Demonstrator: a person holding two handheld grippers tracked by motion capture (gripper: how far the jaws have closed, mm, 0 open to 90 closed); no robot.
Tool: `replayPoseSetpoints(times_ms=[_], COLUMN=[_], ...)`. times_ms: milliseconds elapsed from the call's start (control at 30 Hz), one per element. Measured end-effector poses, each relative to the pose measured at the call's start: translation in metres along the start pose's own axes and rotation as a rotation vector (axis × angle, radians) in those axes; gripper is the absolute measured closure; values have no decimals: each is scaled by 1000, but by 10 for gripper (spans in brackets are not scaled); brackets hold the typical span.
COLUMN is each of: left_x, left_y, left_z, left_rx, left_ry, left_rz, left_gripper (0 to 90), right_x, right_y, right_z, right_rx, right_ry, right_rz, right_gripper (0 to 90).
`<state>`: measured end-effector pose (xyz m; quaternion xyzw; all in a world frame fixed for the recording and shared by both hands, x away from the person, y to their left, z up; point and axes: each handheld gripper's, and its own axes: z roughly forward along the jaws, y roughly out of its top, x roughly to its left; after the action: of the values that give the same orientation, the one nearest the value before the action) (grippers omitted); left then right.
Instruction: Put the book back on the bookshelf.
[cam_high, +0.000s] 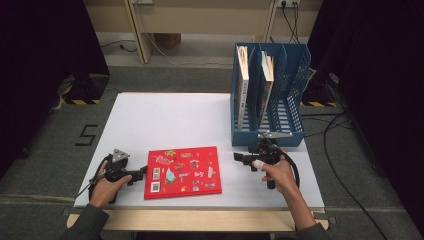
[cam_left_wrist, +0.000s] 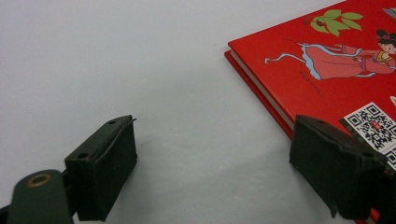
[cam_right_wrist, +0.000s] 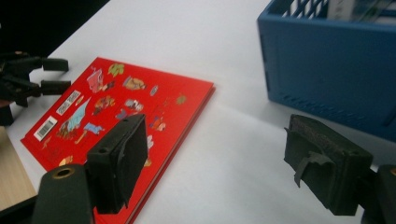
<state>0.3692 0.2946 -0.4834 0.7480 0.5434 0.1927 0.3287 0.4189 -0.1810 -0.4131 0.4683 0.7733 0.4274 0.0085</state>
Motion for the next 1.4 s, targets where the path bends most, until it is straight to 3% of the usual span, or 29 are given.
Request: replayPoseSetpoints(times_ms=[400, 733, 900, 1100, 1400], left_x=[0, -1, -4, -13, -34], left_y=[0, 0, -1, 0, 0], left_z=[0, -1, -4, -9, -10], left_rx=[-1, 0, 15, 18, 27], left_ry=[1, -1, -7, -47, -116], left_rz=[0, 10, 15, 53, 100], left_gripper=[140, 142, 164, 364, 350], right_x=[9, 26, 26, 23, 18], right_y=[-17, -29, -32, -31, -31], right_z=[22, 41, 46, 47, 47], right_rx=[68, 115, 131, 129, 132], right_ry=[26, 80, 93, 86, 78], right_rz=[5, -17, 3, 10, 30], right_gripper=[227, 231, 236, 238, 242])
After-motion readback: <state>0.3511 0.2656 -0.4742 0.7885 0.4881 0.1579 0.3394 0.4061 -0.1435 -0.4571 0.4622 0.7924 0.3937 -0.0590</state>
